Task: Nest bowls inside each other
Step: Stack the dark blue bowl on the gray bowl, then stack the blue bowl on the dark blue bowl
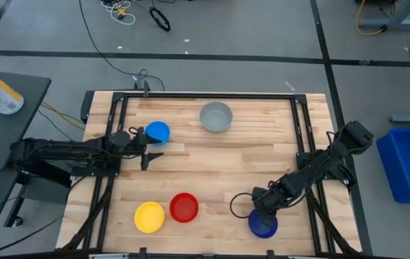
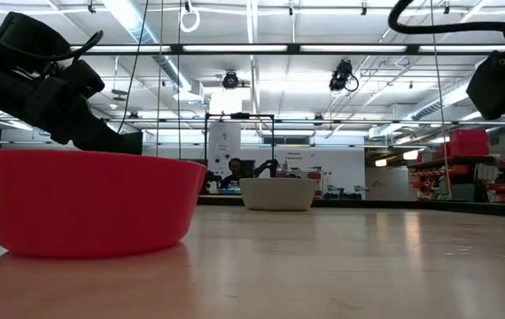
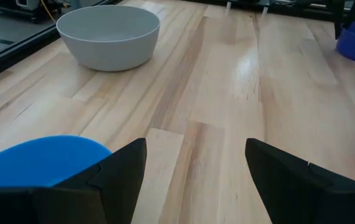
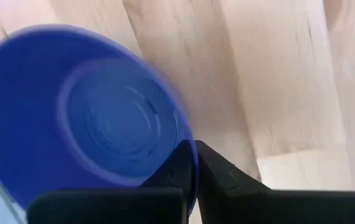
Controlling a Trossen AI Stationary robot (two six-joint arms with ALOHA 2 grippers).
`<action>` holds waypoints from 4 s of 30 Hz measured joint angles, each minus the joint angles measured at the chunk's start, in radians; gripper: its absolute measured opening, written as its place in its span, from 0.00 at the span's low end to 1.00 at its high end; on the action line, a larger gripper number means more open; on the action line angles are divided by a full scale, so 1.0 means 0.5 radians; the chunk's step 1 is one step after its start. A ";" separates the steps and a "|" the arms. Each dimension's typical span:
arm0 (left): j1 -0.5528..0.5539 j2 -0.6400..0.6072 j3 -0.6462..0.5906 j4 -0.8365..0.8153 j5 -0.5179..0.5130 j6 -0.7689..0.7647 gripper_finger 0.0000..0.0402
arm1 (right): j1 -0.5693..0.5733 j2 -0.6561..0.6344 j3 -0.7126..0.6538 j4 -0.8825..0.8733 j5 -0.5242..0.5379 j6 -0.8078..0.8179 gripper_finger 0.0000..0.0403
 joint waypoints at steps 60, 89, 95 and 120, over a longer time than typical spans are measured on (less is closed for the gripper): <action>0.001 0.000 0.000 0.008 -0.015 -0.012 0.69 | -2.245 0.712 1.062 0.216 0.532 -1.958 0.03; 0.158 0.264 0.000 0.027 -0.368 -0.254 0.69 | -1.915 0.538 1.270 0.795 0.593 -2.372 0.58; 0.169 0.492 -0.001 0.130 -0.298 -0.311 0.69 | -1.689 0.154 1.236 0.783 0.819 -2.394 0.59; 0.167 1.200 0.257 0.680 -0.172 0.030 0.02 | -0.817 -0.432 0.901 -0.548 1.847 -1.529 0.39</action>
